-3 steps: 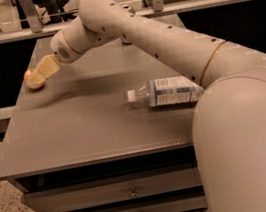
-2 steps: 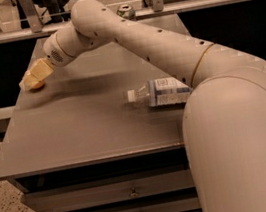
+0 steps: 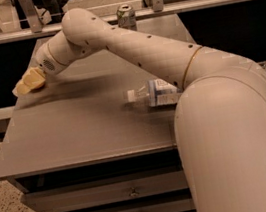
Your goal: Move orange near blue plastic bottle
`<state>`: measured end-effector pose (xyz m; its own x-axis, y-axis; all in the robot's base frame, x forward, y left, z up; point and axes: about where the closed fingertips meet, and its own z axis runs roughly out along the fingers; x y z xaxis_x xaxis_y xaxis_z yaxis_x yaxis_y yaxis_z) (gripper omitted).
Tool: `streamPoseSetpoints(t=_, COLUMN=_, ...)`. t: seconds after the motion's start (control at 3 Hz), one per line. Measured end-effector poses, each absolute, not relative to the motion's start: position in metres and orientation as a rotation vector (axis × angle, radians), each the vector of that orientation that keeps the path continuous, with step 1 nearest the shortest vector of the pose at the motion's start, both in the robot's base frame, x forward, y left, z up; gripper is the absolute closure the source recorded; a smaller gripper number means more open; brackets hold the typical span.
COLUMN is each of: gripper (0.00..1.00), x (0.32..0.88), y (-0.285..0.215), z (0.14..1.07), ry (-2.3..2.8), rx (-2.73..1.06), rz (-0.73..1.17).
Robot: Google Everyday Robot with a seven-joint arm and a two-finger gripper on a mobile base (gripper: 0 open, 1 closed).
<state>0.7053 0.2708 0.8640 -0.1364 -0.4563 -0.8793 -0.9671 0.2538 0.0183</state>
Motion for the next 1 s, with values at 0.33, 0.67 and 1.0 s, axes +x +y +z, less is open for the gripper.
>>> streamPoseSetpoints(t=0.33, gripper=0.32, x=0.703, y=0.277, z=0.855, ry=1.737, rx=-1.322, rz=0.808)
streamPoseSetpoints(t=0.67, gripper=0.54, x=0.704, y=0.276, z=0.853, ry=1.744, rx=-1.311, rz=0.797)
streamPoseSetpoints(t=1.0, gripper=0.79, x=0.704, y=0.265, z=0.856, ry=1.757, rx=-1.291, rz=0.778)
